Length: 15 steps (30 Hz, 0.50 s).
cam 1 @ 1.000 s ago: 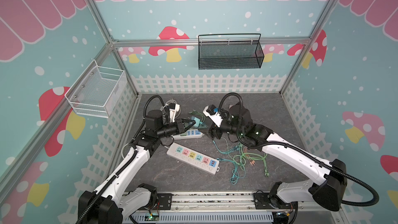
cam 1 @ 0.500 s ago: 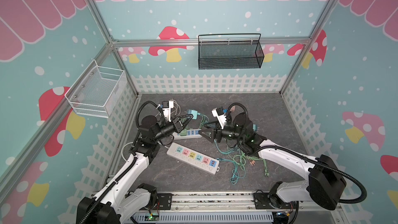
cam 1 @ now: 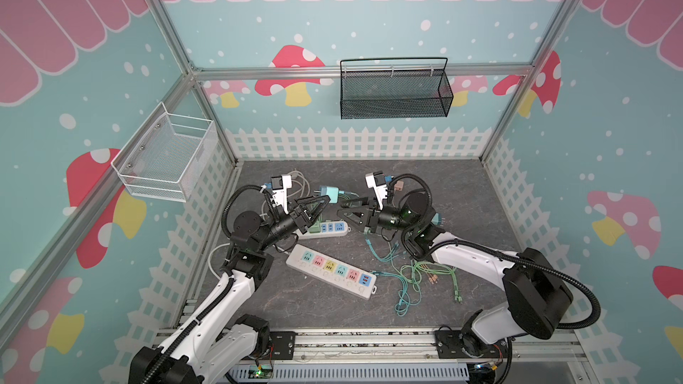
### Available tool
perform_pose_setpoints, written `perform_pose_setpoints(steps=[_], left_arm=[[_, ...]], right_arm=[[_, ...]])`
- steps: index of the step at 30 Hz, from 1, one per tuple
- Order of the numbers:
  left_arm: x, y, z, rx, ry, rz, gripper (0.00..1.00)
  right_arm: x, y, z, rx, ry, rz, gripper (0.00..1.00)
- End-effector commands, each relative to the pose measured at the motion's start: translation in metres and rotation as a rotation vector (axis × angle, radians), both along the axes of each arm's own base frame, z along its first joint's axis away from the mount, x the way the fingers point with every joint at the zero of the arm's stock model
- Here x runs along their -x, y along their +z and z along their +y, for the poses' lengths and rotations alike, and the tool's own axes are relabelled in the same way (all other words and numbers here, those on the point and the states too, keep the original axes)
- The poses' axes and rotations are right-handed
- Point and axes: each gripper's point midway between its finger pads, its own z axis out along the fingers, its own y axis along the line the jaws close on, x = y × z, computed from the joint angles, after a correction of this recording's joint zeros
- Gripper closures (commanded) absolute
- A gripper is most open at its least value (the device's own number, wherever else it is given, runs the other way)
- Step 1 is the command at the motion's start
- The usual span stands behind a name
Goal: Insert the plug
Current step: 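Raise the teal charger high and rotate it prongs-down with the right gripper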
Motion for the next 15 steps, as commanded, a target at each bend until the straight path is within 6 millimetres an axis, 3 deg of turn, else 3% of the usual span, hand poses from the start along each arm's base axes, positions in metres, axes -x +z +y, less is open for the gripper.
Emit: perform_pose_setpoints(steps=[1,15], left_arm=[[0.014,0.014,-0.003,0.032,-0.036,-0.064,1.00],[0.025,0.013,-0.013,0.043,-0.056,-0.133,1.00]], right_arm=[[0.005,0.034,-0.001,-0.098,0.043,-0.055,0.35],[0.004,0.054,0.002,-0.165,0.073,-0.061,0.47]])
